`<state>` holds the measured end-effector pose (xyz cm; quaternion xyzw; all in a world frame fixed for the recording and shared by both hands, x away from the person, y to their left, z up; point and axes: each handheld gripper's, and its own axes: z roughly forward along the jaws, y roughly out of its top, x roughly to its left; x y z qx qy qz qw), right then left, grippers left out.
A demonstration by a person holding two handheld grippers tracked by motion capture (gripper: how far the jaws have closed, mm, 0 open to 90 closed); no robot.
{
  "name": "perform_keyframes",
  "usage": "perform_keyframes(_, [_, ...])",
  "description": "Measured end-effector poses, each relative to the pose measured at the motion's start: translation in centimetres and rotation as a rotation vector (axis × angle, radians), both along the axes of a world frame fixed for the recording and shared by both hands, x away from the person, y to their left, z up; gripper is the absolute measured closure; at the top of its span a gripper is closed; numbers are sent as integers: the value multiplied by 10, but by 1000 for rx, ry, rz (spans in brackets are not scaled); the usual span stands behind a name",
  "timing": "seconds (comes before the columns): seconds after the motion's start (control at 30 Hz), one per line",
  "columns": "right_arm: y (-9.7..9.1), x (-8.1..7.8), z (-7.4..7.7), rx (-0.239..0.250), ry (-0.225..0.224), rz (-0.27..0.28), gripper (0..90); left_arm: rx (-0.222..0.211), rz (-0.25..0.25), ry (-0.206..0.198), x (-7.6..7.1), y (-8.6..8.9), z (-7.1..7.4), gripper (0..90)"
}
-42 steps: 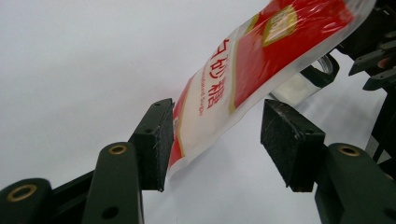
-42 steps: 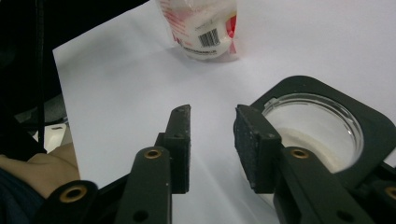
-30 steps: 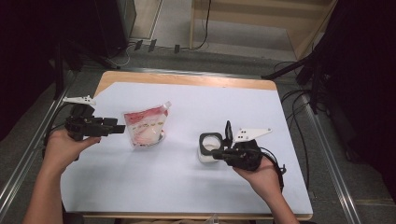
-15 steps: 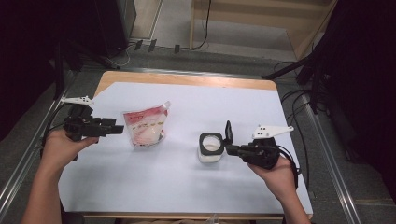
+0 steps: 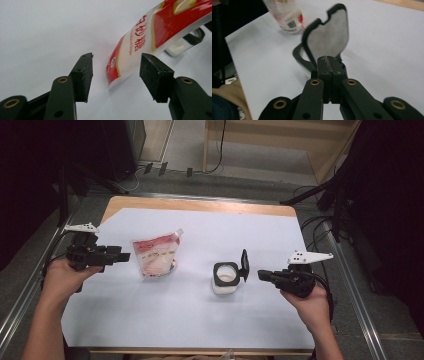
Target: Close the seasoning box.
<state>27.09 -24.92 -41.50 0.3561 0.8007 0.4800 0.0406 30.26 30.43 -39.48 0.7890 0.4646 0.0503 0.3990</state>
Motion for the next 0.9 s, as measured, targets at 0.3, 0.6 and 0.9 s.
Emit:
perform_keyframes(0.3, [10, 16, -17, -31, 40, -40, 899, -5, 4, -13, 1, -2, -3, 446])
perform_keyframes(0.6, [30, 24, -24, -32, 52, -28, 899, 0, -3, -10, 1, -3, -4, 433])
perform_keyframes(0.9, [41, 19, -22, -30, 15, -25, 899, 4, -9, -6, 2, -5, -7, 432])
